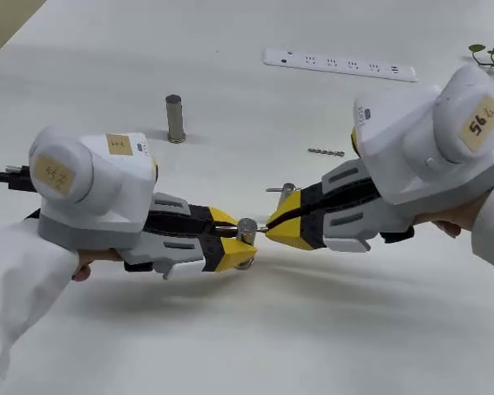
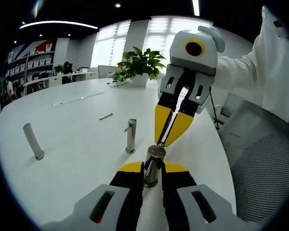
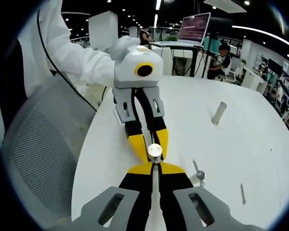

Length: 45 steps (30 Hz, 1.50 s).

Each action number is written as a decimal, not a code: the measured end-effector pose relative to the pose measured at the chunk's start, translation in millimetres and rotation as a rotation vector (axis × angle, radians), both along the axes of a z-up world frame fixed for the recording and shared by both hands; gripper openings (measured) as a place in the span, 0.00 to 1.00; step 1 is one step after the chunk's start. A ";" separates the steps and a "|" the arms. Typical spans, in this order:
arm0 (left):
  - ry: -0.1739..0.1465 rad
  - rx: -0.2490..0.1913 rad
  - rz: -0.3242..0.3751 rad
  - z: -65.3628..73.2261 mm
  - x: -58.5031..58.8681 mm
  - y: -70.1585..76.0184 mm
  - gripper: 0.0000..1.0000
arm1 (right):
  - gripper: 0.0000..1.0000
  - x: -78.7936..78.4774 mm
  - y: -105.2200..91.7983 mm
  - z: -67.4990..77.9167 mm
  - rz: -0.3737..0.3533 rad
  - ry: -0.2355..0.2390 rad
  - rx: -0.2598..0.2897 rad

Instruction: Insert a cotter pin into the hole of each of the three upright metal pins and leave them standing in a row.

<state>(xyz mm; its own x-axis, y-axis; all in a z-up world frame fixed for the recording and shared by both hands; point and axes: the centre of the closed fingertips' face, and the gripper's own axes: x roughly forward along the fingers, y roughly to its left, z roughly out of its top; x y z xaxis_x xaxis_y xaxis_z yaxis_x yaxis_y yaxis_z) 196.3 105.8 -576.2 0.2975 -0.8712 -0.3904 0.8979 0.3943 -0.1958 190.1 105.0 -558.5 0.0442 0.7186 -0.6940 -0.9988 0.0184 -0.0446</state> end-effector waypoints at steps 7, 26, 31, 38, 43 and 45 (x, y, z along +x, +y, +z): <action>-0.002 -0.004 -0.004 0.4 -0.2 -0.2 0.11 | 0.00 -1.1 1.8 0.1 0.003 -0.005 -0.002; -0.004 -0.004 -0.006 0.8 -0.6 -0.2 0.11 | 0.15 -5.5 -5.9 2.4 -0.064 0.020 0.023; 0.002 -0.003 -0.001 0.7 -0.8 -0.2 0.11 | 0.24 -12.7 -9.3 9.4 -0.131 0.083 0.088; 0.003 -0.002 -0.001 0.8 -0.9 -0.1 0.11 | 0.38 -19.6 -16.8 12.5 -0.188 0.117 0.148; 0.005 -0.004 -0.003 1.1 -1.1 0.4 0.11 | 0.43 -21.7 -20.2 9.7 -0.220 0.138 0.172; 0.003 -0.003 -0.004 1.2 -1.1 0.4 0.11 | 0.43 -20.5 -20.8 9.5 -0.236 0.141 0.185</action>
<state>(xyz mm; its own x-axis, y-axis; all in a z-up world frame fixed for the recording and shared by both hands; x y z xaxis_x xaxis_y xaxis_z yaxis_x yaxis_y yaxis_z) 195.2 106.3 -575.0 0.2929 -0.8735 -0.3888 0.8988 0.3903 -0.1996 169.6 84.2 -549.0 0.1375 0.8143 -0.5639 -0.9621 0.2453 0.1196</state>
